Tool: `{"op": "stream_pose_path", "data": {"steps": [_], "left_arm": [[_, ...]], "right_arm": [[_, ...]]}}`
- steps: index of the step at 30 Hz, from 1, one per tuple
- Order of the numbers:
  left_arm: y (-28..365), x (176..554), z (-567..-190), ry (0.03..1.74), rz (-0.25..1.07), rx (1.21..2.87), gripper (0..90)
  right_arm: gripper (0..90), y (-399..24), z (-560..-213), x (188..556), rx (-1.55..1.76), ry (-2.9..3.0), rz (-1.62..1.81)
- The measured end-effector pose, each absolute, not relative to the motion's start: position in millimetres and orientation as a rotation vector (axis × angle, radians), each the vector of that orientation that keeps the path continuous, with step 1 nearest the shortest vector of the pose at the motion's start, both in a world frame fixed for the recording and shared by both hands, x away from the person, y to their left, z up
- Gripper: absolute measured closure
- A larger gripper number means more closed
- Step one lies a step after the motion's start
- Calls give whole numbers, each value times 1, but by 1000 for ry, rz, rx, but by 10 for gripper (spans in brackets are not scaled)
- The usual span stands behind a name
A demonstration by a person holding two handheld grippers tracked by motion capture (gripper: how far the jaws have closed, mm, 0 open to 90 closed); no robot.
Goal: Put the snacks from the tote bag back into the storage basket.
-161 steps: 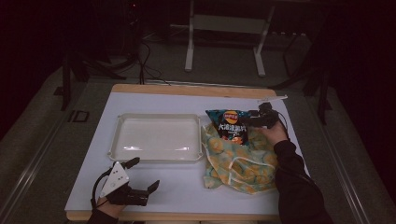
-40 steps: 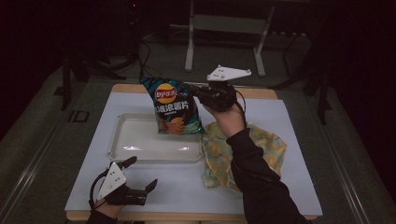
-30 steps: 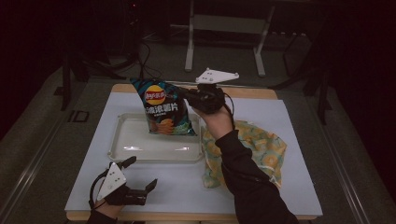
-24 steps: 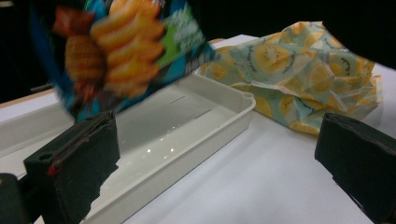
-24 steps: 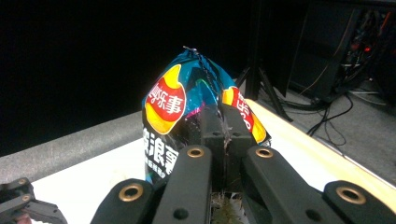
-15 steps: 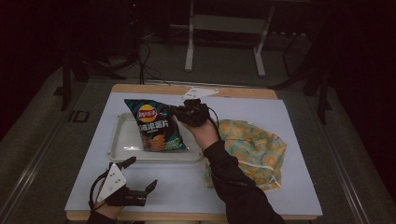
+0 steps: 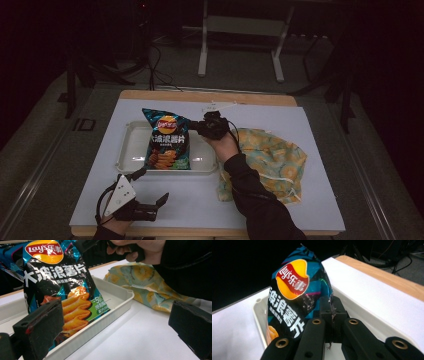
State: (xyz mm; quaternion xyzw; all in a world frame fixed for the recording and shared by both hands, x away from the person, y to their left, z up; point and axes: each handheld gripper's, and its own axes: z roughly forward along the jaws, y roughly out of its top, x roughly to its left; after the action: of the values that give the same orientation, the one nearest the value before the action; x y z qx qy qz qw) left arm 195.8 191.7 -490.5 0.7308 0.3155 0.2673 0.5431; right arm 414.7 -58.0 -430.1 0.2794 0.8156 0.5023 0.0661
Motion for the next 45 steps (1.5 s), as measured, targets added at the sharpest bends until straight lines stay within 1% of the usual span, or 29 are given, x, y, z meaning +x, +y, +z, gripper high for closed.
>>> {"op": "stream_pose_path", "data": {"steps": [6,9,16,22,23,29,33,35,36,37,45], "left_arm": [[192,196,-490,744,631,1738,4],[192,196,-490,747,628,1736,4],[192,196,-491,741,623,1743,4],[192,196,-491,740,622,1743,5],[192,196,-491,740,622,1743,4],[191,196,-491,742,621,1741,4],[191,196,-491,744,621,1741,5],[191,197,-491,744,621,1740,4],[191,197,-491,745,621,1739,4],[191,197,-491,746,621,1739,4],[190,197,-491,745,621,1746,4]], "right_arm": [[900,-56,-435,422,897,2457,1483],[878,-57,-435,428,929,2450,1459],[726,-58,-439,440,972,2438,1381],[594,-62,-437,440,959,2415,1365],[585,-64,-436,439,957,2411,1373],[407,-68,-428,430,892,2435,1383],[235,-75,-424,423,886,2448,1410],[134,-81,-421,419,890,2432,1429],[148,-84,-420,417,888,2432,1446],[139,-87,-419,416,898,2421,1455],[153,-121,-404,400,843,2383,1399]]}}
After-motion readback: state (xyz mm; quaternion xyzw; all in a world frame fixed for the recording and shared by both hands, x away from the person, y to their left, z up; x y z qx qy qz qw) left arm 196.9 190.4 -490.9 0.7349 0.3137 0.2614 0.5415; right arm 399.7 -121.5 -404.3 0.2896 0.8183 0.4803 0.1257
